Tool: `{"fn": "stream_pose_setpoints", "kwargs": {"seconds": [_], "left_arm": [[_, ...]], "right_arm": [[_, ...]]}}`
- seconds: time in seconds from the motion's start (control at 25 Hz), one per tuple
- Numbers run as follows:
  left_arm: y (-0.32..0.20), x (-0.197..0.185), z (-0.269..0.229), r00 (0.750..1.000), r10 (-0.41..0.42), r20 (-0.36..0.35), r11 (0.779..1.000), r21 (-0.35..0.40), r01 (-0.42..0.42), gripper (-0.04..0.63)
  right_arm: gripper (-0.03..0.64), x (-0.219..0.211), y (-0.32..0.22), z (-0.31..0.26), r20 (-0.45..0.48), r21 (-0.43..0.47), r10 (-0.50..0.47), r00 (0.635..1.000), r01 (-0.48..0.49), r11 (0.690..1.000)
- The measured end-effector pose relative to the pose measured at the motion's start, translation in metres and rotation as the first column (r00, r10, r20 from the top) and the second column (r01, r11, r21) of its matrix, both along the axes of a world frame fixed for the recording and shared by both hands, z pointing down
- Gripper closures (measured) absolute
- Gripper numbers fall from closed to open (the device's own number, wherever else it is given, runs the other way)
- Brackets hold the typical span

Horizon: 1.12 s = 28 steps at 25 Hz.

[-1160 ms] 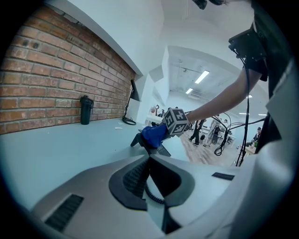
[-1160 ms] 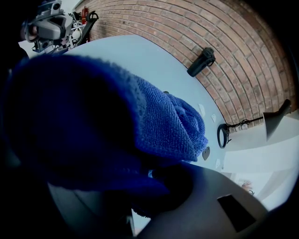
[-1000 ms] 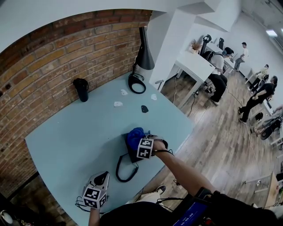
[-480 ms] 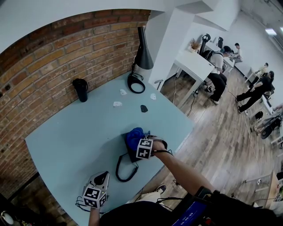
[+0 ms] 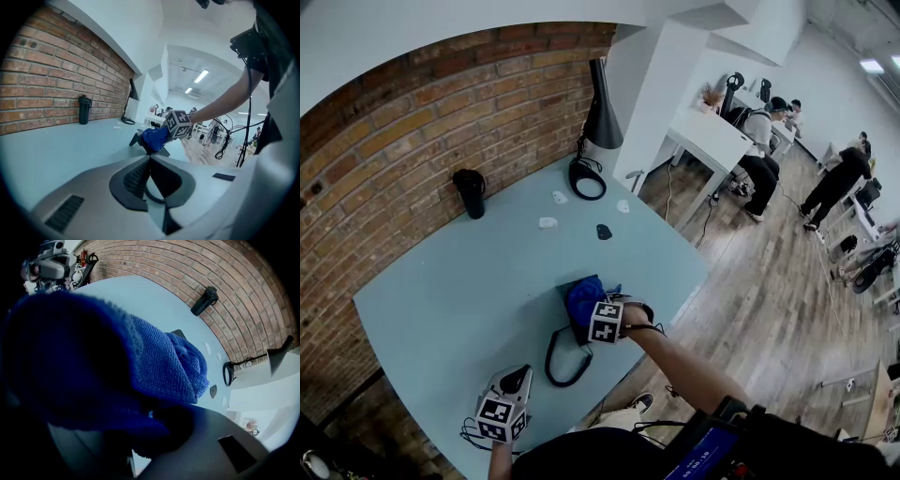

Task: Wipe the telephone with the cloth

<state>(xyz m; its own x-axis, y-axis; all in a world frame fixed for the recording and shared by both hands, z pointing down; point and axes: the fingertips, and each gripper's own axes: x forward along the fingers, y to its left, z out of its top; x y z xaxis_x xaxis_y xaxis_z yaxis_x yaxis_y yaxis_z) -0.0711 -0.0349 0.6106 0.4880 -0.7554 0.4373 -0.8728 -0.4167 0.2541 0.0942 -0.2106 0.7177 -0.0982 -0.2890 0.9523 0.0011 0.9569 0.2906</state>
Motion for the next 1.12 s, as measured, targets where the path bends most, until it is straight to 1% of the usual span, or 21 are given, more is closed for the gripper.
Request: {"fn": "stream_pose_setpoints", "kwargs": {"seconds": [1.12], "left_arm": [[0.006, 0.006, 0.002, 1.0, 0.029, 0.007, 1.0, -0.009, -0.029, 0.589]], "right_arm": [[0.557, 0.007, 0.056, 0.023, 0.033, -0.083, 0.037, 0.999, -0.034, 0.996]]}}
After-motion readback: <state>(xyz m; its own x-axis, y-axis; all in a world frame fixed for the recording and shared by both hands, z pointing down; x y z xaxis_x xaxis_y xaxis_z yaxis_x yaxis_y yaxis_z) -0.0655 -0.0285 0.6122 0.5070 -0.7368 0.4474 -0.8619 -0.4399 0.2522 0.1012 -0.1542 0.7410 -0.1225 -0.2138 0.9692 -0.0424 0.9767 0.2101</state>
